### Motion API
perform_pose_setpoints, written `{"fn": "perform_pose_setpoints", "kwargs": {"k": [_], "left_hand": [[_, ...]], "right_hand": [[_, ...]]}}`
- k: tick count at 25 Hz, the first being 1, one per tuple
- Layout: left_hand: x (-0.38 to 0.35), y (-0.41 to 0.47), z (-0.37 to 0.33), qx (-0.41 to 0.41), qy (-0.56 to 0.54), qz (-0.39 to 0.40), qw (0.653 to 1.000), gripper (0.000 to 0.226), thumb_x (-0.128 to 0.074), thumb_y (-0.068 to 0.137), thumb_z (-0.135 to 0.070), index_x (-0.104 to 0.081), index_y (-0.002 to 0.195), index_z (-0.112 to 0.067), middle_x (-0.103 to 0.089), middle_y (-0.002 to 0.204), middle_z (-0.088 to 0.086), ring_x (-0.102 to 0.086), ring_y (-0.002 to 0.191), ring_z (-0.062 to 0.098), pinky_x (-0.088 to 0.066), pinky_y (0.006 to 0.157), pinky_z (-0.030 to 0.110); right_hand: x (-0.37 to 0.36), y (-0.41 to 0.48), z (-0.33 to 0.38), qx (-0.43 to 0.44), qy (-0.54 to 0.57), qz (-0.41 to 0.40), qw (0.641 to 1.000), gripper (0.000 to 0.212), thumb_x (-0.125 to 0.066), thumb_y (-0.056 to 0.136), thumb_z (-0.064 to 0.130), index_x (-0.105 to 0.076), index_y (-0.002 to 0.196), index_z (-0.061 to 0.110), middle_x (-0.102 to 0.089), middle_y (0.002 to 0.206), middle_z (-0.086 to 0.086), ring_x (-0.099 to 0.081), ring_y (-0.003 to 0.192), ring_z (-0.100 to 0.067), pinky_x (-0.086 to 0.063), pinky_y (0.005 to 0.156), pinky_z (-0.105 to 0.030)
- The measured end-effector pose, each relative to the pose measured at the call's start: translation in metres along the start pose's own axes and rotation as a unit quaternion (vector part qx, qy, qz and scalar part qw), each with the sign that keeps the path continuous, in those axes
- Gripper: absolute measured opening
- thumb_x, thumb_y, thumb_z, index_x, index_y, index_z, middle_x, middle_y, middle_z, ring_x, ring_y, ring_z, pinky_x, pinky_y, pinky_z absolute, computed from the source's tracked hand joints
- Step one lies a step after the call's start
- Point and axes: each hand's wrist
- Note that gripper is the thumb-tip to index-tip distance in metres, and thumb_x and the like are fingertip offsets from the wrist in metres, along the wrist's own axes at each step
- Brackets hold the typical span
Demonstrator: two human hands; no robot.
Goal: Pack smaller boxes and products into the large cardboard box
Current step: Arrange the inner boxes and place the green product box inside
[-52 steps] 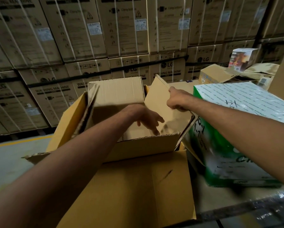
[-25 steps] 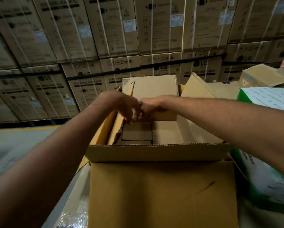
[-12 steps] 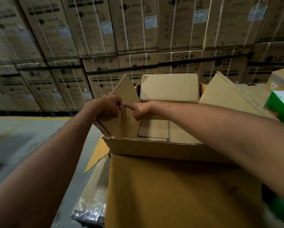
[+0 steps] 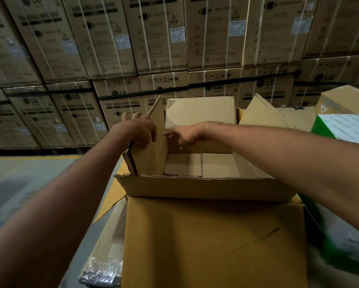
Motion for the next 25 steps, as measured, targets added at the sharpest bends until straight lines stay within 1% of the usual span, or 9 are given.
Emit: {"fn": "perform_pose_setpoints", "kwargs": {"k": [2, 4, 7, 10, 13, 17, 19, 23, 25], "left_hand": [[0.0, -0.002, 0.002, 0.025, -0.064, -0.033, 0.997, 0.057, -0.071, 0.082, -0.002, -0.058, 0.12, -0.043, -0.018, 0.16, -0.001, -0.025, 0.144, 0.037, -0.036, 0.114, 0.06], [-0.003, -0.002, 0.005, 0.064, -0.164, -0.071, 0.982, 0.072, -0.062, 0.087, 0.007, -0.043, 0.144, -0.031, -0.018, 0.159, 0.01, -0.04, 0.135, 0.04, -0.05, 0.105, 0.052], [-0.011, -0.003, 0.017, 0.15, -0.287, -0.089, 0.942, 0.083, -0.059, 0.094, 0.0, -0.013, 0.16, -0.022, -0.045, 0.14, 0.025, -0.056, 0.121, 0.042, -0.054, 0.098, 0.052], [-0.024, -0.001, 0.034, 0.186, -0.374, -0.069, 0.906, 0.053, -0.062, 0.097, -0.011, -0.041, 0.145, -0.007, -0.057, 0.126, 0.021, -0.061, 0.103, 0.033, -0.056, 0.078, 0.04], [-0.021, -0.006, 0.048, 0.168, -0.434, -0.034, 0.884, 0.044, -0.061, 0.1, -0.014, -0.046, 0.14, -0.007, -0.054, 0.112, 0.012, -0.056, 0.082, 0.02, -0.047, 0.059, 0.028], [-0.03, -0.018, 0.071, 0.171, -0.541, 0.034, 0.823, 0.03, -0.061, 0.101, -0.015, -0.051, 0.13, -0.013, -0.06, 0.113, 0.014, -0.064, 0.09, 0.027, -0.055, 0.066, 0.039], [-0.042, -0.018, 0.074, 0.188, -0.59, 0.014, 0.785, 0.034, -0.061, 0.102, -0.014, -0.053, 0.134, -0.011, -0.062, 0.109, 0.015, -0.065, 0.09, 0.029, -0.056, 0.068, 0.041], [-0.042, -0.001, 0.071, 0.19, -0.572, -0.055, 0.796, 0.028, -0.063, 0.101, -0.014, -0.061, 0.127, -0.006, -0.063, 0.125, 0.022, -0.061, 0.1, 0.031, -0.052, 0.086, 0.043], [-0.041, 0.007, 0.075, 0.206, -0.588, -0.08, 0.778, 0.037, -0.065, 0.099, -0.013, -0.059, 0.135, -0.005, -0.059, 0.133, 0.02, -0.059, 0.102, 0.03, -0.05, 0.087, 0.041]], "right_hand": [[-0.001, -0.006, 0.0, -0.003, -0.001, -0.004, 1.0, 0.077, -0.046, 0.097, -0.014, -0.026, 0.162, 0.021, -0.029, 0.164, -0.008, -0.053, 0.084, -0.008, -0.047, 0.051, -0.01], [-0.006, -0.004, 0.005, -0.006, -0.001, -0.011, 1.0, 0.073, -0.049, 0.099, -0.009, -0.027, 0.162, 0.021, -0.033, 0.162, -0.009, -0.058, 0.106, -0.011, -0.056, 0.075, -0.017], [-0.017, 0.008, 0.023, -0.007, -0.007, 0.01, 1.0, 0.076, -0.051, 0.099, -0.008, -0.023, 0.163, 0.022, -0.032, 0.165, -0.008, -0.044, 0.144, -0.026, -0.048, 0.11, -0.034], [-0.031, 0.023, 0.043, -0.006, -0.019, 0.035, 0.999, 0.082, -0.051, 0.097, -0.005, -0.018, 0.164, 0.028, -0.037, 0.162, -0.011, -0.046, 0.142, -0.035, -0.047, 0.112, -0.048], [-0.045, 0.031, 0.054, 0.001, -0.02, 0.043, 0.999, 0.085, -0.049, 0.097, -0.006, -0.01, 0.165, 0.027, -0.029, 0.167, -0.004, -0.046, 0.141, -0.029, -0.044, 0.114, -0.048], [-0.05, 0.04, 0.055, -0.004, -0.037, 0.058, 0.998, 0.088, -0.052, 0.097, -0.005, -0.007, 0.165, 0.027, -0.027, 0.168, -0.004, -0.039, 0.146, -0.03, -0.039, 0.117, -0.051], [-0.052, 0.042, 0.054, -0.005, -0.049, 0.087, 0.995, 0.095, -0.057, 0.095, -0.004, -0.004, 0.165, 0.032, -0.024, 0.168, -0.003, -0.035, 0.148, -0.031, -0.039, 0.117, -0.054], [-0.056, 0.043, 0.052, -0.019, -0.065, 0.088, 0.994, 0.098, -0.062, 0.096, 0.003, -0.002, 0.164, 0.039, -0.03, 0.164, -0.007, -0.045, 0.139, -0.03, -0.044, 0.114, -0.048], [-0.06, 0.036, 0.051, -0.014, -0.064, 0.076, 0.995, 0.093, -0.061, 0.099, 0.005, -0.001, 0.165, 0.033, -0.025, 0.166, -0.011, -0.04, 0.144, -0.031, -0.038, 0.118, -0.041]]}}
Point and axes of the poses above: each hand's wrist, its own y-axis towards the middle knuckle, its own x-axis out of the back of the hand, z = x × y
